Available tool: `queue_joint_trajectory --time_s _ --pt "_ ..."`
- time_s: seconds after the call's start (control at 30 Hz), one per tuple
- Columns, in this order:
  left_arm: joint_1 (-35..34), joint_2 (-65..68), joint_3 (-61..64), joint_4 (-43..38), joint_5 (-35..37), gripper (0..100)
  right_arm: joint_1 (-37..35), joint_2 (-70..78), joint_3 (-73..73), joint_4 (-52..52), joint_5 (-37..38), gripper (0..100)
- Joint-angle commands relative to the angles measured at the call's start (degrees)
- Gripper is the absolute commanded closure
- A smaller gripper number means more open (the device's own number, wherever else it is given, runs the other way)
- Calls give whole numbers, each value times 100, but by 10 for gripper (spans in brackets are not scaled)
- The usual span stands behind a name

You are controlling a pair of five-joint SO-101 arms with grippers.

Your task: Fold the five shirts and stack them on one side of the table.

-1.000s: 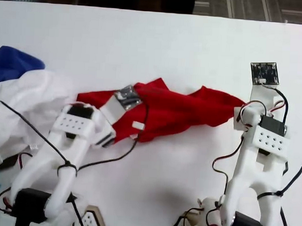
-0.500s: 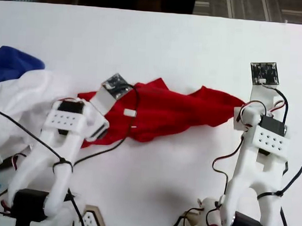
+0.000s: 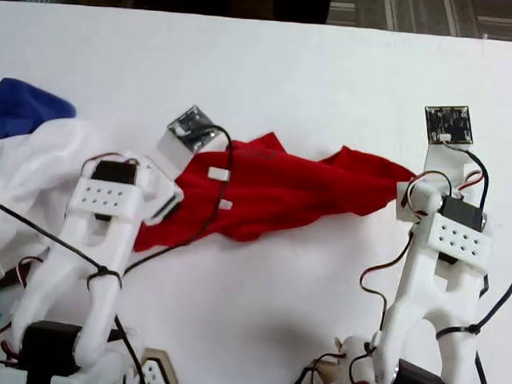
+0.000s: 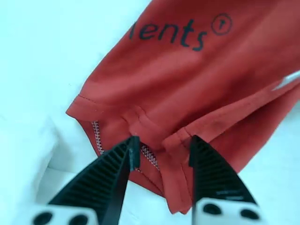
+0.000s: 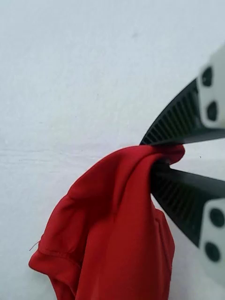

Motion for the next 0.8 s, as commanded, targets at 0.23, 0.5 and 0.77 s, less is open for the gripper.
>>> queue_joint_trajectory --time_s 0.23,0.5,0.77 --pt "35 -18 382 0 44 806 -66 4 -35 40 -9 979" --pt "571 -18 620 -185 62 808 -312 -4 -35 136 -9 979" --pt "571 -18 716 -185 26 809 -356 -40 -35 224 -9 979"
